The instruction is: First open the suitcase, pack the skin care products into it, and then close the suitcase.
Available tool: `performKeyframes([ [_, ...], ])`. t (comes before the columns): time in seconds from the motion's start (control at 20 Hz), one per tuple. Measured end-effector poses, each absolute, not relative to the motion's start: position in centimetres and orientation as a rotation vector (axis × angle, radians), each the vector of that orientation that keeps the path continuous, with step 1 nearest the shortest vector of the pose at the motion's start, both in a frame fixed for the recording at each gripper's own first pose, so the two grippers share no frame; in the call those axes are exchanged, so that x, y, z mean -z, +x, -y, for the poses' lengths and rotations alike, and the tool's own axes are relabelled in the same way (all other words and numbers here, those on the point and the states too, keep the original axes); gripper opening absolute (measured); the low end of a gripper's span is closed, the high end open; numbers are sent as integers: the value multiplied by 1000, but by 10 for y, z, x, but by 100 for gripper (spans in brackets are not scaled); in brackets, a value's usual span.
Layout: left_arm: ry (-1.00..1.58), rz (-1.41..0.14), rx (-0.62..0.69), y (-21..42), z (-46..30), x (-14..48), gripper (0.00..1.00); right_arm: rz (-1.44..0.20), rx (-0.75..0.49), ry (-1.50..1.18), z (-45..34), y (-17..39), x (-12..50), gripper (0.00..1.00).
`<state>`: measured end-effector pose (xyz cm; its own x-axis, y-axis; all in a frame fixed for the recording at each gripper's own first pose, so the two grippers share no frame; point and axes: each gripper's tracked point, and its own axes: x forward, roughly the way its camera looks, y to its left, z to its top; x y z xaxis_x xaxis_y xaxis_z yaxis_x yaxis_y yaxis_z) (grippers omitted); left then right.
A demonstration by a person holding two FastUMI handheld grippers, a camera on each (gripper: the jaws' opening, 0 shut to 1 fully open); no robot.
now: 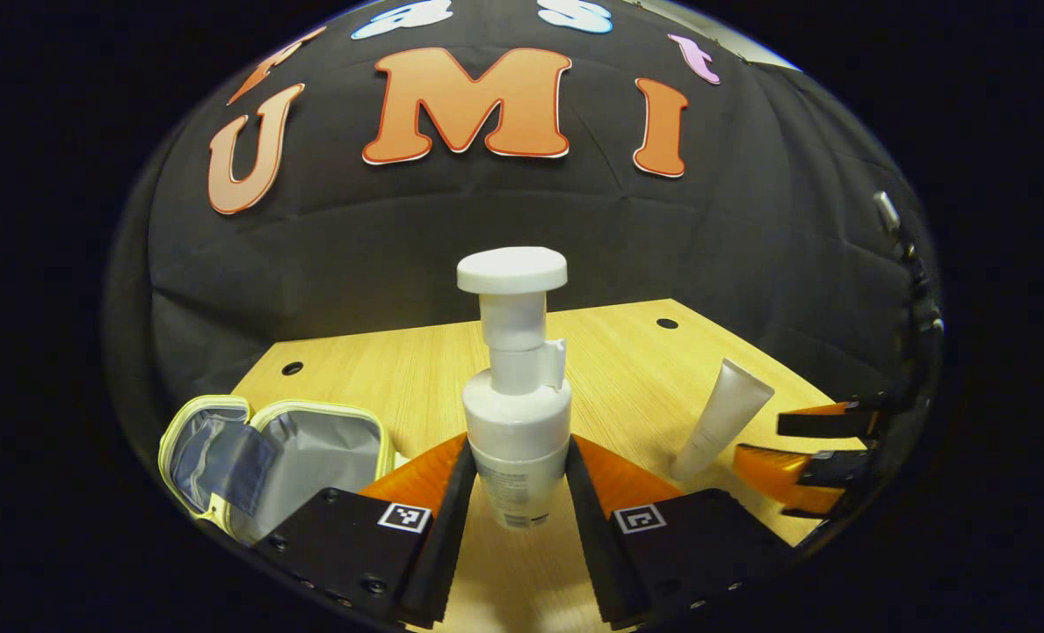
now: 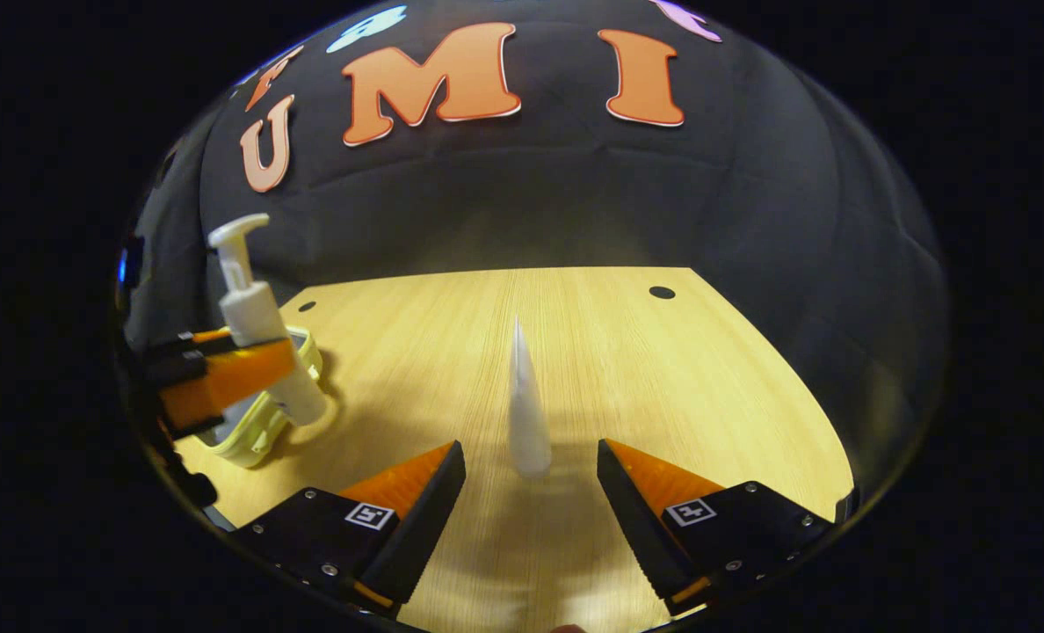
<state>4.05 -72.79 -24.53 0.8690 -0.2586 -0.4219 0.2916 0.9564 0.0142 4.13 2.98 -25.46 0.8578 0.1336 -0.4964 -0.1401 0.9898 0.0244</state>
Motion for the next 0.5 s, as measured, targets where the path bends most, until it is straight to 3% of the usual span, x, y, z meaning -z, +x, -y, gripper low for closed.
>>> performKeyframes([
  [0.4,47,-468,248,21,697,244,61,-594,-161,8,-42,75,299,95],
  [0.5,49,-473,241,18,692,247,61,-591,-162,-8,-42,79,302,81],
])
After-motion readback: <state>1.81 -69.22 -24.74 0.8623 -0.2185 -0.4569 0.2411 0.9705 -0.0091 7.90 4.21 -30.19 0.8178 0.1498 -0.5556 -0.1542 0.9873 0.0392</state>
